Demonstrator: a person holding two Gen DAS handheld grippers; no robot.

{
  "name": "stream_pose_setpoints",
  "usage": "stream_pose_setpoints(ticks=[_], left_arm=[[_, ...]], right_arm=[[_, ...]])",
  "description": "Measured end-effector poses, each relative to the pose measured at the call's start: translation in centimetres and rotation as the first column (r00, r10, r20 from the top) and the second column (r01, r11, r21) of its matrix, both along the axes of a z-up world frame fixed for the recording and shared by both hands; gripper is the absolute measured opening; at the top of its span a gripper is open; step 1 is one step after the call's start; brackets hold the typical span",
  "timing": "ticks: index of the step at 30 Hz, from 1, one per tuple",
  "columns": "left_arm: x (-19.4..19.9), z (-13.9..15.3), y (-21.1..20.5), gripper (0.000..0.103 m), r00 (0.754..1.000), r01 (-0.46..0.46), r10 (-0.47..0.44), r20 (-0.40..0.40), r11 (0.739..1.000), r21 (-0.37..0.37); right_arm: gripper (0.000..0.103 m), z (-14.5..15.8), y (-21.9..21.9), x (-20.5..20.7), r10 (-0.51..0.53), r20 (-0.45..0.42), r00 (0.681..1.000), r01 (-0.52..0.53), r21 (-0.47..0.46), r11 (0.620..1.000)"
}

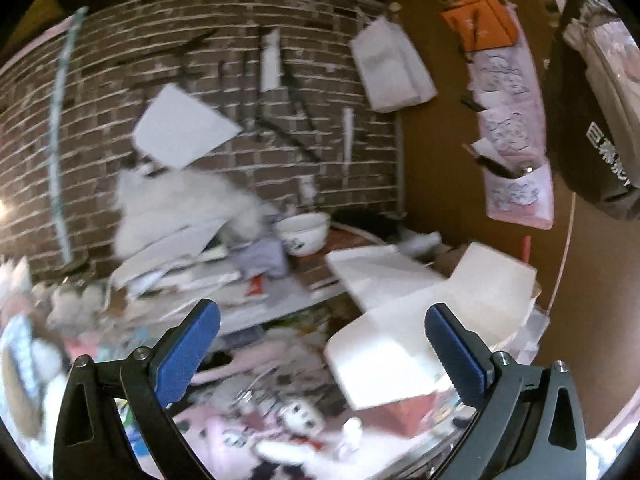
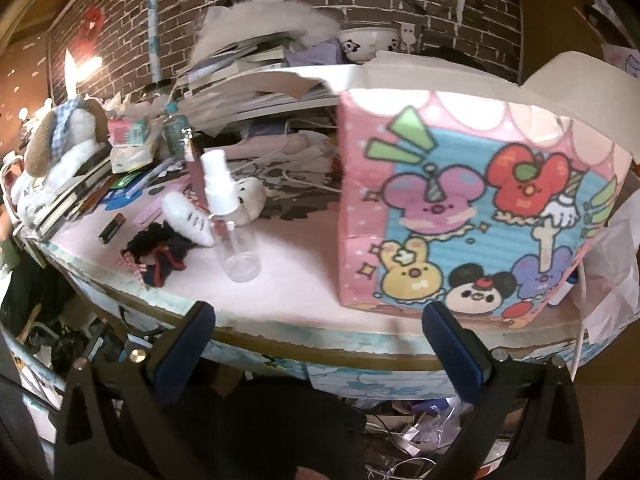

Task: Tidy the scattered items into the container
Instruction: 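Move the left gripper back to the desk toward the black scrunchie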

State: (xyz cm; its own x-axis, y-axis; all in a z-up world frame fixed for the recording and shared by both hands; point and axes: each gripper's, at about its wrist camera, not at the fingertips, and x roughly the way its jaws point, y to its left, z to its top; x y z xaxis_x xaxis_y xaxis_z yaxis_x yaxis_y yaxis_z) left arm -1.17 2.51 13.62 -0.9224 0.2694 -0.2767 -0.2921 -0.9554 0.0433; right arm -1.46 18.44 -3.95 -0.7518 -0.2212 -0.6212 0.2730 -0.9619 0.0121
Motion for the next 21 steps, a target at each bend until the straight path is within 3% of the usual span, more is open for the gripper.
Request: stream_pose_setpoints(ticks=[7, 14, 21], left_arm=[[0.5, -6.4, -4.1, 0.103, 0.995, -0.076, 0.077, 0.059, 0.997, -0.007], [-1.4, -12.0, -5.3, 0.103, 0.989, -0.055, 0.050, 0.136, 0.998, 0.035], [-3.4, -15.9, -4.6, 0.103, 0.984, -0.041, 0.043, 0.172, 0.999, -0.016]], right_arm=[[0.103, -0.3, -1.2, 0.4, 0.049, -0.005, 0.999, -0.049, 0.016, 0.999], [0.103, -0.5, -1.8, 0.5, 0.064, 0.003, 0.998, -0.064, 0.032, 0.997], [0.103, -0.7, -1.8, 0.4, 0.066, 0.008, 0.998, -0.067, 0.038, 0.997]])
